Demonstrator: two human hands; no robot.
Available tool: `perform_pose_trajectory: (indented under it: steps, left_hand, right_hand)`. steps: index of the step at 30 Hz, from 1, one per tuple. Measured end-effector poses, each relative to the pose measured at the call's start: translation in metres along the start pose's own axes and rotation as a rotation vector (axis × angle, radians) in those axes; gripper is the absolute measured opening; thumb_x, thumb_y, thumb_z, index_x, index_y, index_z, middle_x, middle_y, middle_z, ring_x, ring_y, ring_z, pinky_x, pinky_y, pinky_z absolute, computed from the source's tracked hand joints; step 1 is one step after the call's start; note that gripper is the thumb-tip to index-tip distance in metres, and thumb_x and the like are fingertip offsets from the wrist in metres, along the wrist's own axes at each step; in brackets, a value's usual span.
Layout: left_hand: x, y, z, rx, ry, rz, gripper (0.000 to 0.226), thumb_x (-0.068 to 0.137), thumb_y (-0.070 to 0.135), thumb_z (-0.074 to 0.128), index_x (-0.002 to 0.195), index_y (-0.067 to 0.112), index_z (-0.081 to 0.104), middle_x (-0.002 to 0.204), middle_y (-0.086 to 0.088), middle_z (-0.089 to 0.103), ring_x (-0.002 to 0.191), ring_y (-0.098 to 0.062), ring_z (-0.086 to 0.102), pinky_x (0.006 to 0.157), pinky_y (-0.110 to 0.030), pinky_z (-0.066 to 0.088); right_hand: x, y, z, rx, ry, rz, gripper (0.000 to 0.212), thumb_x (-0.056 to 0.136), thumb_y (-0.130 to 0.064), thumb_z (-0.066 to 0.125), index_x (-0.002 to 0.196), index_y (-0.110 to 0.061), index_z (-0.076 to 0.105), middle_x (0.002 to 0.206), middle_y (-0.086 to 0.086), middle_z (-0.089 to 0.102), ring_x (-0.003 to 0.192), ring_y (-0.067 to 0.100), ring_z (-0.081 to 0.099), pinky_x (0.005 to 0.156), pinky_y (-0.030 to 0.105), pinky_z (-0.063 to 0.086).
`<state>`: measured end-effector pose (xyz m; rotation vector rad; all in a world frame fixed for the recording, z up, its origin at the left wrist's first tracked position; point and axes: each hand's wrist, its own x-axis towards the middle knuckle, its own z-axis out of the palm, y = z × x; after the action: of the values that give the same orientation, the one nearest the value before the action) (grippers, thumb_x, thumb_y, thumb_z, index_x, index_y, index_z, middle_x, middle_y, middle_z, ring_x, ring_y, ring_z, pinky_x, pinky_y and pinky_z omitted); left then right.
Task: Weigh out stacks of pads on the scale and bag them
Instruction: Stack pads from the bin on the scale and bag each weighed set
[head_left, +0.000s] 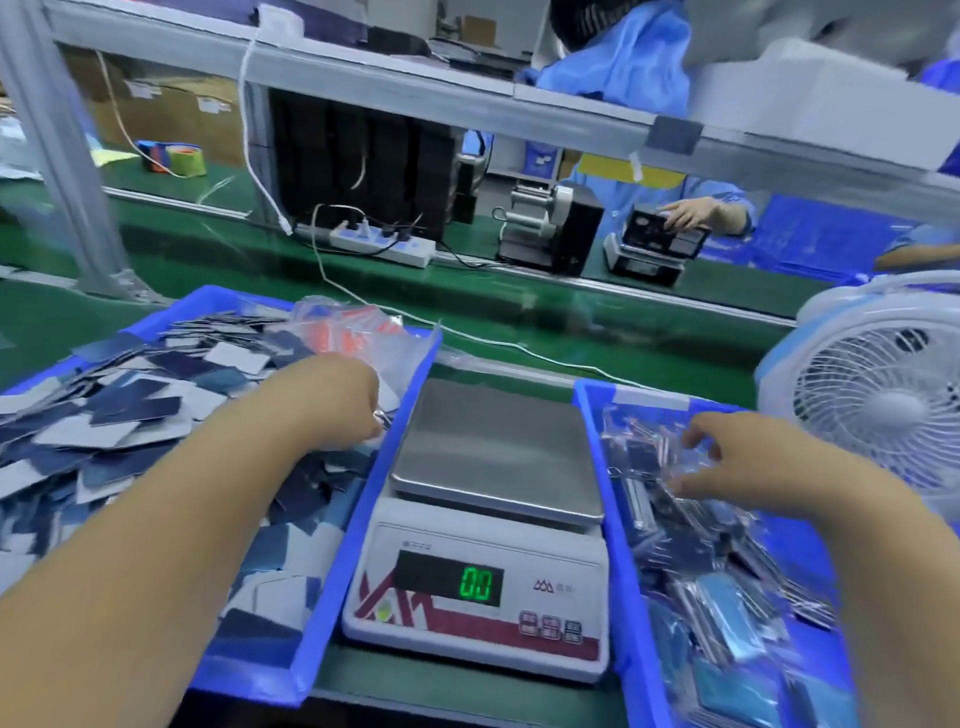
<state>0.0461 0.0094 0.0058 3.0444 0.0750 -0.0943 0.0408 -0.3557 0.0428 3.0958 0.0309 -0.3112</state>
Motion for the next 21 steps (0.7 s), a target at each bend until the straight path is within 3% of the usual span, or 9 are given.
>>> perform_pose_trajectory:
  steps: [3, 6, 9, 16, 21]
  left_hand:
    - [0.012, 0.022, 0.0, -0.198, 0.21, 0.026, 0.015, 0.093, 0.025, 0.051, 0.085, 0.027, 0.063, 0.087, 0.006, 0.066, 0.077, -0.016, 0.059, 0.06, -0.03, 0.039]
    - [0.016, 0.042, 0.012, -0.454, 0.339, 0.092, 0.021, 0.093, 0.025, 0.054, 0.073, 0.029, 0.057, 0.066, 0.011, 0.057, 0.062, -0.007, 0.052, 0.053, -0.027, 0.033]
    - [0.014, 0.047, 0.027, -0.556, 0.334, 0.135, 0.02, 0.092, 0.023, 0.058, 0.072, 0.028, 0.06, 0.051, 0.009, 0.052, 0.053, -0.004, 0.05, 0.046, -0.016, 0.03]
    - [0.01, 0.038, 0.033, -0.713, 0.33, 0.186, 0.02, 0.09, 0.018, 0.061, 0.071, 0.025, 0.064, 0.05, 0.016, 0.051, 0.052, -0.003, 0.046, 0.05, -0.012, 0.035]
    - [0.01, 0.031, 0.033, -0.757, 0.295, 0.178, 0.02, 0.09, 0.017, 0.06, 0.073, 0.025, 0.066, 0.05, 0.017, 0.05, 0.051, -0.002, 0.045, 0.052, -0.014, 0.036]
  right_hand:
    - [-0.005, 0.017, 0.014, 0.028, -0.116, 0.021, 0.041, 0.07, -0.048, 0.077, 0.1, -0.033, 0.053, 0.087, -0.014, 0.061, 0.076, 0.002, 0.055, 0.063, 0.025, 0.042]
    - [-0.002, 0.02, 0.021, 0.078, -0.075, 0.033, 0.041, 0.065, -0.042, 0.08, 0.095, -0.031, 0.053, 0.08, -0.013, 0.064, 0.071, -0.001, 0.057, 0.055, 0.022, 0.039]
    - [0.003, 0.016, 0.028, 0.136, -0.026, 0.055, 0.031, 0.068, -0.037, 0.071, 0.092, -0.032, 0.052, 0.077, -0.011, 0.065, 0.068, 0.002, 0.059, 0.052, 0.024, 0.037]
    - [0.005, 0.013, 0.033, 0.27, 0.081, 0.095, 0.037, 0.066, -0.042, 0.074, 0.088, -0.028, 0.048, 0.073, -0.003, 0.064, 0.066, 0.013, 0.06, 0.052, 0.028, 0.039]
    - [-0.01, -0.014, 0.006, 0.391, 0.304, -0.019, 0.041, 0.052, -0.051, 0.064, 0.087, -0.033, 0.049, 0.063, -0.008, 0.064, 0.05, 0.009, 0.057, 0.042, 0.024, 0.039]
